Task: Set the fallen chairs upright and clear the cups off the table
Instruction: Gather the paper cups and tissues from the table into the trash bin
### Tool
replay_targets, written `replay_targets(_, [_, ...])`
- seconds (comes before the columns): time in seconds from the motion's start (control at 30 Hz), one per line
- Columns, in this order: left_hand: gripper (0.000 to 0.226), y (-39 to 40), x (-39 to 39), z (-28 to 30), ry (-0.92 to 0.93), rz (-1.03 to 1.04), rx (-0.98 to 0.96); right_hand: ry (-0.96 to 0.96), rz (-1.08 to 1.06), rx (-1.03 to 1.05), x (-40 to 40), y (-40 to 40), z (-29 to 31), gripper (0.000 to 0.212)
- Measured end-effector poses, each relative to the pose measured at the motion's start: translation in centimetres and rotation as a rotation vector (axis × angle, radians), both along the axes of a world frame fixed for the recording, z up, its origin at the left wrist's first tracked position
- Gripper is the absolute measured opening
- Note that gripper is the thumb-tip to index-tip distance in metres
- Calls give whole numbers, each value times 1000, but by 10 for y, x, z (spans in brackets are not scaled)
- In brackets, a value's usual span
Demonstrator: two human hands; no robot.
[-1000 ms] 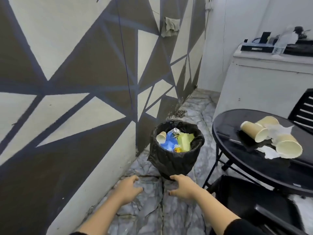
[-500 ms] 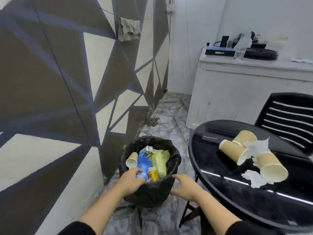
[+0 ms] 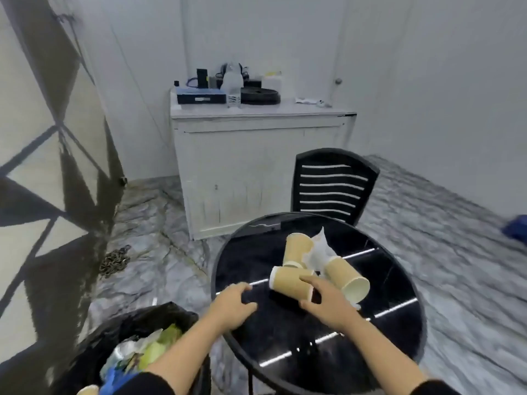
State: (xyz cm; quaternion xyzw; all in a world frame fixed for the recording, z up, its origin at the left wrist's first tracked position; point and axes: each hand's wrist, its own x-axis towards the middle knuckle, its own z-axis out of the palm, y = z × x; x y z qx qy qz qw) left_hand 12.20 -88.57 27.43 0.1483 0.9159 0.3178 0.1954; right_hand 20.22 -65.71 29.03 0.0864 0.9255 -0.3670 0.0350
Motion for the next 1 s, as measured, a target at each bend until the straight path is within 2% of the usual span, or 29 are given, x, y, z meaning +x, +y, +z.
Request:
replay_targets(0.13, [60,43,-37,2,44,-173,118,23,-234,-31,-3,34,4,56])
replay_targets(0.33, [78,91,-57,-8,86,-383,163,-28,-377,92,-6,69,3,65])
replay_targets(0.47, [81,110,-64,-21,64,-403,130,-64,-383,151,-24,85,0,73])
replay_targets(0.63, [92,110,-68,-39,57,-428,93,-159,-303,347,-49,102,-18,83])
replay_targets(0.8, [90,105,-69,-54,77,-362,136,-256,-241,319,-64,109,-39,93])
replay_targets(1.0, [81,104,-61,-60,60,-270,251,-221,-270,214,-63,118,-45,86])
